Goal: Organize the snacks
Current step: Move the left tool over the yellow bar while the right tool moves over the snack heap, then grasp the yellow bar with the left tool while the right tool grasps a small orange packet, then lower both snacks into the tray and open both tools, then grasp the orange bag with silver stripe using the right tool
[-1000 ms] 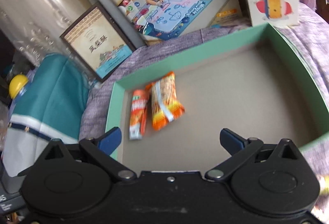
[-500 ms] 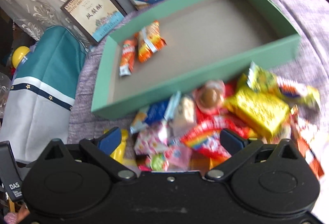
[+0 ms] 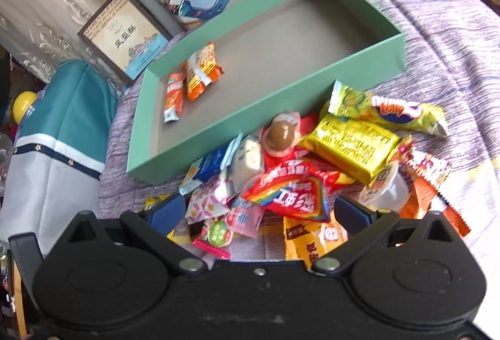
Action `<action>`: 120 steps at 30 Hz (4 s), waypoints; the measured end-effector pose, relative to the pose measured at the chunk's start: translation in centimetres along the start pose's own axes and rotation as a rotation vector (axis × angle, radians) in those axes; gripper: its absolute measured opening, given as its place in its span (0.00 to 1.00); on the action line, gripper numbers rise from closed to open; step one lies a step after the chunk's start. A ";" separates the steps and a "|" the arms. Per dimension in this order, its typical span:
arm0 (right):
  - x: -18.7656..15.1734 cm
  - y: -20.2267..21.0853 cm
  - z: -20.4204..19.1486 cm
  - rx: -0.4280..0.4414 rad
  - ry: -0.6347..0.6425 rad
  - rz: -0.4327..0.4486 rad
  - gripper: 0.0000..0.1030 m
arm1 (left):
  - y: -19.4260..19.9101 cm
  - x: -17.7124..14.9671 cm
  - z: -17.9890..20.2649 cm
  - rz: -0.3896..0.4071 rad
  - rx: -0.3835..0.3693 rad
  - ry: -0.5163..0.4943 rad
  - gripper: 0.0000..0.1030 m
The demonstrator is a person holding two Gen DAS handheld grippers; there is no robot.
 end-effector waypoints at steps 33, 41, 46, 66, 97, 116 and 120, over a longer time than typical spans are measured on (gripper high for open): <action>-3.9 -2.1 2.0 -0.179 0.101 -0.074 0.40 | 0.1 0.2 0.7 0.093 -0.036 -0.047 0.55; -4.4 -1.9 -1.3 -0.082 0.189 -0.065 0.26 | 0.7 0.6 0.0 0.101 -0.016 0.020 0.48; -3.5 -2.0 -3.7 0.021 0.178 -0.088 0.26 | 2.8 1.1 -1.3 0.107 -0.040 0.051 0.48; 9.9 -9.9 -9.0 0.049 0.181 -0.016 0.26 | 1.2 16.0 3.0 0.218 -0.054 0.041 0.48; 5.5 -0.8 -2.5 -0.022 0.048 0.048 1.00 | 4.1 9.5 6.8 0.169 -0.078 -0.010 1.00; -5.5 4.8 10.2 -0.168 -0.261 0.025 0.85 | 4.8 2.7 13.5 0.123 -0.144 -0.154 1.00; -6.6 3.6 10.0 -0.212 -0.241 0.010 0.73 | 4.8 2.7 13.1 0.124 -0.137 -0.148 1.00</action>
Point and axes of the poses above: each gripper's, at about its wrist camera, not at the fingertips, and y roughly against the way its jaws point, z to its right, x to its top, the point moved 9 cm from there along -y, roughly the way its jaws point, and after that the axes turned 6 degrees about x, right-handed, at the moved point
